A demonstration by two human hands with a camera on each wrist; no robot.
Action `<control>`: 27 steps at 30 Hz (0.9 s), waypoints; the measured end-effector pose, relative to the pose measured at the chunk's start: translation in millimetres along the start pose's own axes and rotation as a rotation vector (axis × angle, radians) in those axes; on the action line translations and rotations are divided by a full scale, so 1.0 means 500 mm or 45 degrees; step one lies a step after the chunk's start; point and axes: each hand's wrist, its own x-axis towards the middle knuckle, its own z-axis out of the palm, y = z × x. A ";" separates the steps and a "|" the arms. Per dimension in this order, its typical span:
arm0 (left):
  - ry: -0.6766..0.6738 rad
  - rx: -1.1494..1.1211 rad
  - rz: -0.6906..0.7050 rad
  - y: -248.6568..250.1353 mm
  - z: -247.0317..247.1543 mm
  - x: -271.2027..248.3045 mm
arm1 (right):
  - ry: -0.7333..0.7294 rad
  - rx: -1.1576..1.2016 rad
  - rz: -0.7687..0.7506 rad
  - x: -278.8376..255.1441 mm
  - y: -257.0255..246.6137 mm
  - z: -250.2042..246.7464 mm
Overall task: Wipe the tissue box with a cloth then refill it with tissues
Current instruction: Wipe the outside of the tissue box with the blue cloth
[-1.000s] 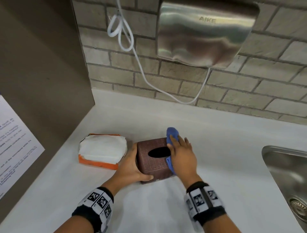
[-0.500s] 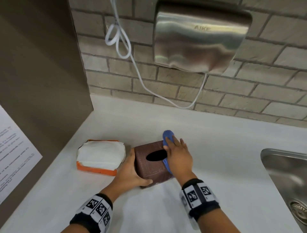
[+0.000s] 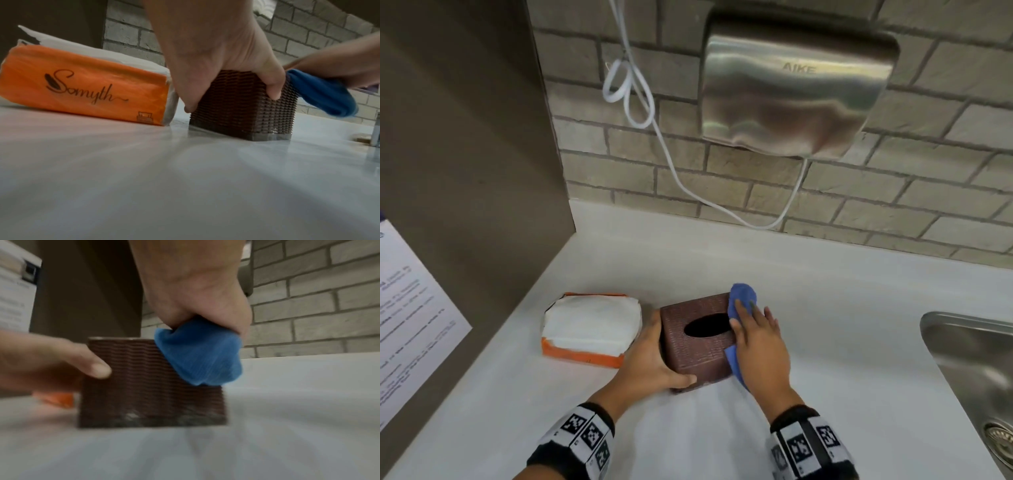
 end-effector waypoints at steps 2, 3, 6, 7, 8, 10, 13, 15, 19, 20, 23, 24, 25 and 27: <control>0.002 -0.004 0.026 -0.001 -0.001 -0.001 | -0.060 -0.015 -0.098 -0.001 -0.063 0.003; 0.004 -0.046 0.032 0.006 0.001 -0.001 | -0.095 -0.040 -0.200 -0.009 -0.108 0.000; -0.003 -0.087 0.076 0.010 0.011 -0.003 | -0.109 0.080 -0.438 -0.026 -0.194 0.004; 0.009 -0.066 0.092 0.015 0.011 -0.004 | -0.162 0.144 -0.435 -0.020 -0.197 -0.001; 0.032 -0.100 0.120 0.018 0.008 -0.003 | -0.179 0.192 -0.451 -0.009 -0.183 0.005; 0.022 -0.151 0.124 0.016 -0.004 -0.002 | -0.082 0.197 -0.430 0.020 -0.123 0.014; 0.002 -0.098 0.063 0.014 -0.006 -0.002 | -0.087 0.282 -0.232 0.050 -0.029 0.007; 0.020 -0.041 0.052 0.010 0.001 -0.001 | -0.085 0.408 -0.095 0.055 -0.005 0.009; 0.045 -0.045 0.028 0.007 0.007 0.002 | 0.146 0.236 -0.029 0.032 -0.053 0.023; 0.044 -0.060 0.041 0.004 0.007 0.001 | 0.159 0.162 -0.098 0.020 -0.080 0.026; 0.020 -0.155 0.038 -0.008 0.011 0.002 | 0.149 0.145 -0.413 -0.035 -0.155 0.041; 0.021 -0.172 0.003 -0.008 0.011 0.001 | 0.129 0.188 -0.499 -0.048 -0.161 0.046; 0.051 -0.151 -0.026 -0.007 0.011 -0.001 | 0.107 0.204 -0.552 -0.055 -0.152 0.048; 0.085 -0.085 0.001 -0.004 0.009 -0.001 | 0.100 0.189 -0.517 -0.054 -0.098 0.049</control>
